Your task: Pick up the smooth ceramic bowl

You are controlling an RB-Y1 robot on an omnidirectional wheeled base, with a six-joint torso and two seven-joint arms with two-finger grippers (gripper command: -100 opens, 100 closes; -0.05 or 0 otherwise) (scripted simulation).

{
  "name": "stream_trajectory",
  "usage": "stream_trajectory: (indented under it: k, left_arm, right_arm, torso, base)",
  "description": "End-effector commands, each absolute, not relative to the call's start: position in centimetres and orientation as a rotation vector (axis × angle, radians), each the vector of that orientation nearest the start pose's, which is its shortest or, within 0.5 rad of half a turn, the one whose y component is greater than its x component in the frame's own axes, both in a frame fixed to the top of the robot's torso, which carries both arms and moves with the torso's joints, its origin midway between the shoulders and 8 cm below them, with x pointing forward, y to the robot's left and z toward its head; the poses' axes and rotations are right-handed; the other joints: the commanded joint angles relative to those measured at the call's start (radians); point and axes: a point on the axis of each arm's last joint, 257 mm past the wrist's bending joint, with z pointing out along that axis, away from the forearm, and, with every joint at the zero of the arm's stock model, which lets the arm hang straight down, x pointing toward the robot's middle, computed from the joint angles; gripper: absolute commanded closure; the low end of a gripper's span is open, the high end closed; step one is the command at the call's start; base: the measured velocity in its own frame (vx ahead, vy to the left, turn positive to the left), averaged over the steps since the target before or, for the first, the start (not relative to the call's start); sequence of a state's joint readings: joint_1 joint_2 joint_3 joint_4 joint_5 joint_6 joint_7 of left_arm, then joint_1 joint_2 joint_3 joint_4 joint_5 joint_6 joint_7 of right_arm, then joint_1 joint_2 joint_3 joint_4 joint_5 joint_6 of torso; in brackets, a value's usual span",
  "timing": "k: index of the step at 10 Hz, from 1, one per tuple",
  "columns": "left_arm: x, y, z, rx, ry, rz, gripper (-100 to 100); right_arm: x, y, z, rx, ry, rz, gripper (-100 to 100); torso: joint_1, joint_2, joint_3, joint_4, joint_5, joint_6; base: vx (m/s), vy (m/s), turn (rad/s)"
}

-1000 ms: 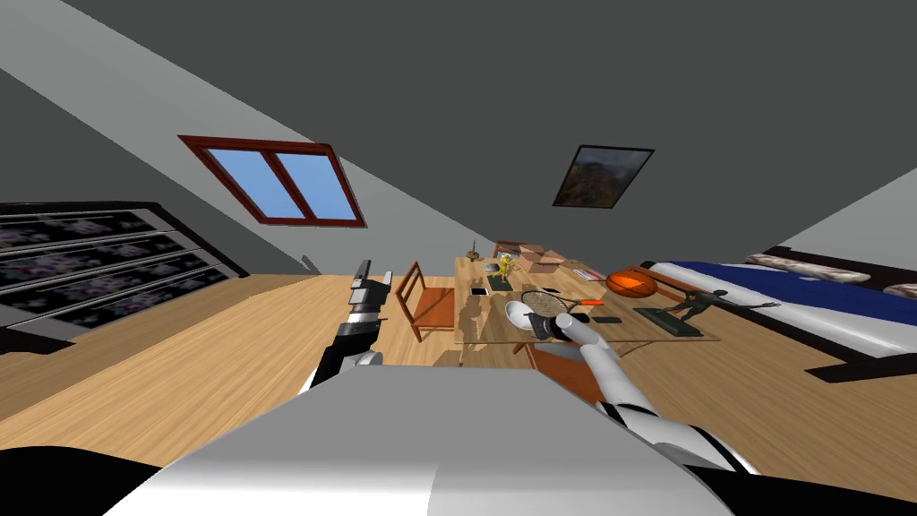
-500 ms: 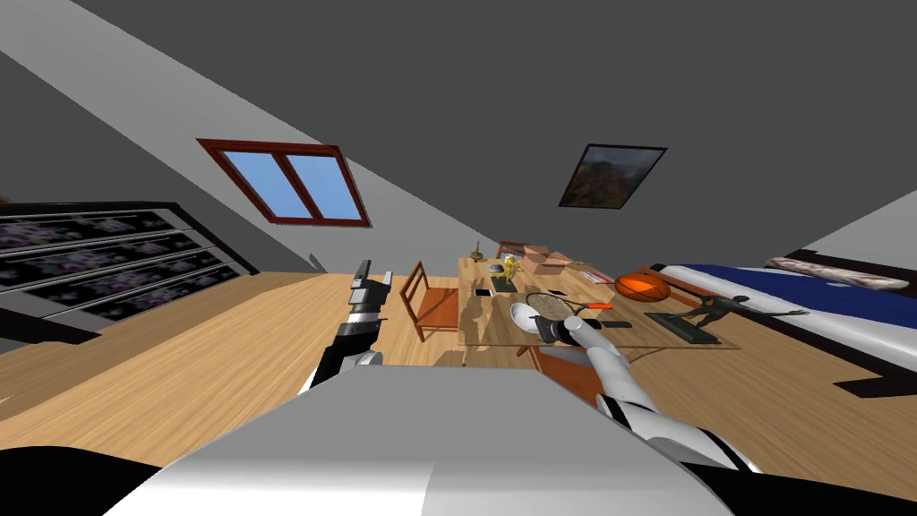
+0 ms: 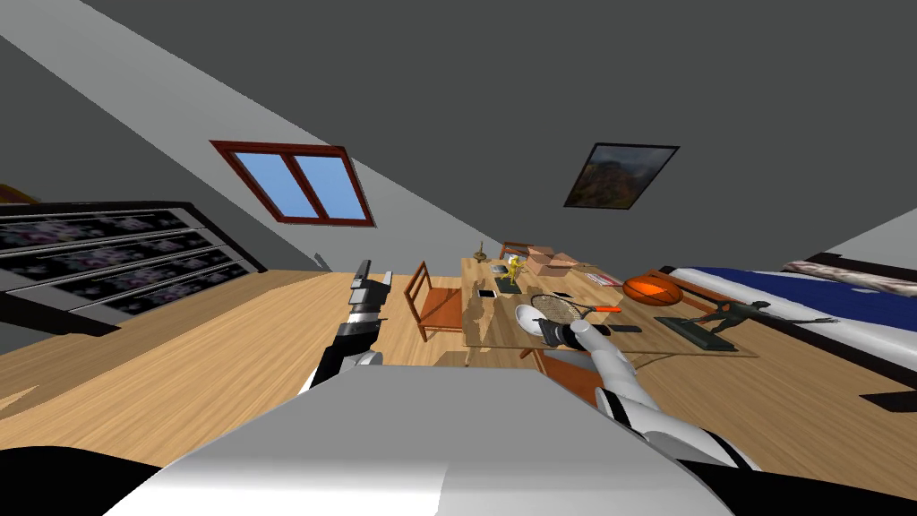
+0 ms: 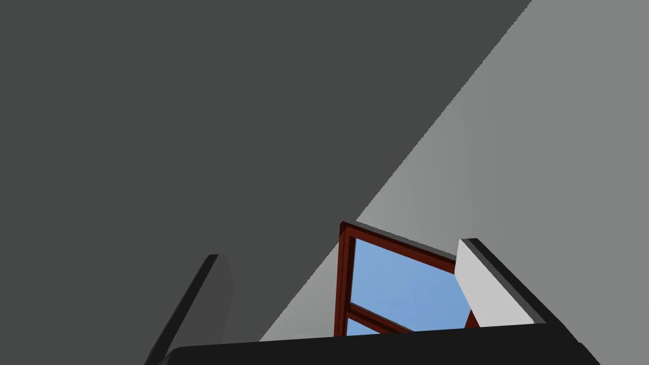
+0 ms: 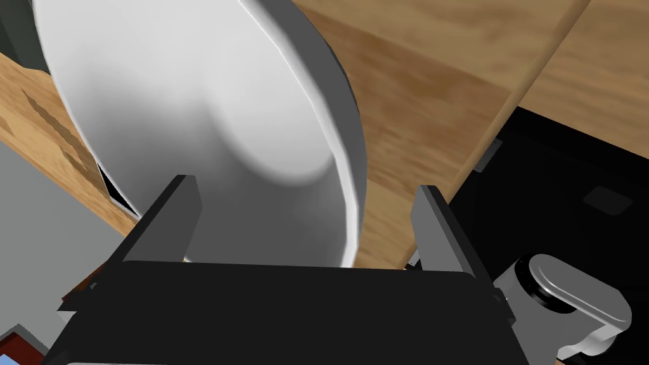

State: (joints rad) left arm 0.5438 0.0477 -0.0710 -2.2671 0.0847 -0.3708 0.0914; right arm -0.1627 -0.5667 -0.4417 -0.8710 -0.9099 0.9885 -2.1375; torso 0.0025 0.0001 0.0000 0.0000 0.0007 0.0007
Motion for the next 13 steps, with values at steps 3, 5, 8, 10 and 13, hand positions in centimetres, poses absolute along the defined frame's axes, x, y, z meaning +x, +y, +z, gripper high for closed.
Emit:
stream_trajectory:
  k: [3,5,8,10,13]
  left_arm:
    - [36.5,26.7,-2.4,-0.880,0.703,-1.448,0]
    - [36.5,26.7,-2.4,-0.880,0.703,-1.448,0]
    - [36.5,26.7,-2.4,-0.880,0.703,-1.448,0]
    - [36.5,26.7,-2.4,-0.880,0.703,-1.448,0]
    - [36.5,26.7,-2.4,-0.880,0.703,-1.448,0]
  right_arm:
    - [37.8,-51.2,-45.5,-2.043,1.746,-0.456,-100]
    - [37.7,-51.3,-45.6,-2.045,1.744,-0.456,100]
    - [37.7,-51.2,-45.6,-2.043,1.746,-0.452,100]
    - [38.2,-50.9,-45.3,-2.056,1.739,-0.460,100]
    - [39.2,-49.4,-44.7,-2.084,1.718,-0.468,100]
  torso:
    - [0.000,0.000,0.000,0.000,0.000,0.000]
    - [-0.002,0.000,0.000,0.000,0.000,0.000]
    - [-0.001,0.001,0.001,0.001,0.000,0.000]
    - [-0.001,0.002,0.002,0.001,0.001,0.000]
    - [-0.004,0.003,0.003,0.002,0.001,0.000]
  base:
    - [0.010,0.029,0.028]
    - [-0.002,0.001,-0.008]
    - [0.001,0.000,0.005]
    - [-0.004,-0.016,-0.023]
    - [-0.014,-0.058,-0.060]
